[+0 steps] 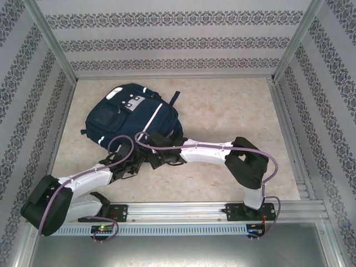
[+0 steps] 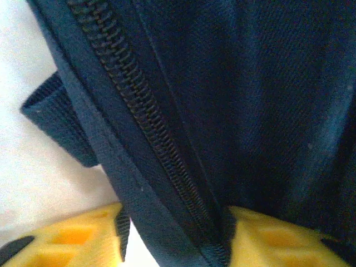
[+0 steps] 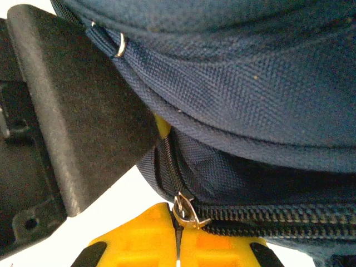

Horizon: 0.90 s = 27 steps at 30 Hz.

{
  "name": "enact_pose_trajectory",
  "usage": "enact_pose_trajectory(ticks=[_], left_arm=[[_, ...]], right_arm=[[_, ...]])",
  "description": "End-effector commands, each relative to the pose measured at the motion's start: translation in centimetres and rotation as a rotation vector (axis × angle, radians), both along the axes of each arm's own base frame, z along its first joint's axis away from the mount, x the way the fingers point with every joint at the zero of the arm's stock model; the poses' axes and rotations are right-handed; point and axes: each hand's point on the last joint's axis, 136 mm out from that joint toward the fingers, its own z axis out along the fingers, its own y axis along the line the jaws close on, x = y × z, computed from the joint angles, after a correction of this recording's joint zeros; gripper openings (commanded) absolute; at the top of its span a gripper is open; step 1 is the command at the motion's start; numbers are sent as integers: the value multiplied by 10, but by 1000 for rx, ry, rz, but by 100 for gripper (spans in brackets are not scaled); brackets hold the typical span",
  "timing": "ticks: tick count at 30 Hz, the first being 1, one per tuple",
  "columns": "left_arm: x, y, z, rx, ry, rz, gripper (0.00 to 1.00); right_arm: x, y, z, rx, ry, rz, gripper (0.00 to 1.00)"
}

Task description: Pack the student bag

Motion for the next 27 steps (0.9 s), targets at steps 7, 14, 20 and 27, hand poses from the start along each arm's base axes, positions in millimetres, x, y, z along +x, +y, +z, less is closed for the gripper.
enact_pose_trajectory(ticks=[7, 14, 20, 27], left_arm=[[10, 27, 12, 126, -31, 96, 0], [-16, 80, 6, 231, 70, 181, 0], [-21, 125, 18, 257, 79, 250, 0], [-3, 175, 33, 271, 105, 262, 0]], right_arm=[[3, -8, 11, 1, -18, -14, 0], [38, -87, 7, -65, -35, -148, 0], [63, -132, 1, -111, -43, -224, 0], [67, -93, 10, -37, -29, -156, 0]])
